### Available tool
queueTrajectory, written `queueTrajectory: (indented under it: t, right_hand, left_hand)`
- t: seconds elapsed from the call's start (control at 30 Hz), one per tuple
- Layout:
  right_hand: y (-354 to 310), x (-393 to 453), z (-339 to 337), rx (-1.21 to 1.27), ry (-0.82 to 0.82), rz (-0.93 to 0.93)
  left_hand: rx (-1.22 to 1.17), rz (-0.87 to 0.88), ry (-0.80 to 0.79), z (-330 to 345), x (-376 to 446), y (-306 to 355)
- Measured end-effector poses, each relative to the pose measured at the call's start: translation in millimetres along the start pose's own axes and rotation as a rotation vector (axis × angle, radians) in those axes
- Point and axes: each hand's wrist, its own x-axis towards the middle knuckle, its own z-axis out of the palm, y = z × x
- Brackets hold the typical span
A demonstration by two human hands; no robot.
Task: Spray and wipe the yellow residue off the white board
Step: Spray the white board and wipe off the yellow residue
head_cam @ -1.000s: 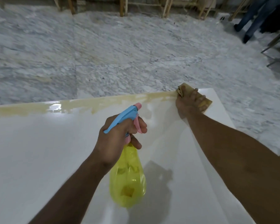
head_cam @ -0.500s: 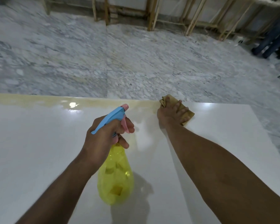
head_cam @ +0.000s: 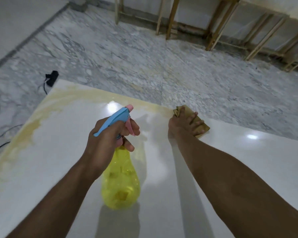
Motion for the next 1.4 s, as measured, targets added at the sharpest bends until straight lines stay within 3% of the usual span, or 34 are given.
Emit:
queueTrajectory:
  t: [0.53,0.77,0.87,1.03,1.13,1.4]
  right_hand:
    - [-306.6,-173.9,123.7,-0.023,-0.021,-0.286]
    - [-381.9,-248.5,162.5,0.001,-0.096,-0.481]
    - [-394.8,-279.3,167.3,-0.016,-0.203,-0.627]
    - [-395.6,-283.7,145.0,0.071,-0.331,-0.657]
    - [-378.3,-303.8,111.8,0.477,-0.571,-0.661]
    - [-290.4,-335.7,49.7,1.178,-1.092,-0.284]
  left_hand:
    - [0.013,0.061,0.2,-238.9,-15.5,17.0]
    - [0.039,0.033,0.287,-295.4,-43.6,10.6]
    - [0.045,0.043,0.314,-307.4,-56.5,11.8]
    - [0.045,0.054,0.303,-317.3,-76.8,19.2]
    - [0.047,0.017,0.305,-316.0,-88.3,22.7]
    - [0.01,-0.023,0.336,-286.7,-128.0,44.1]
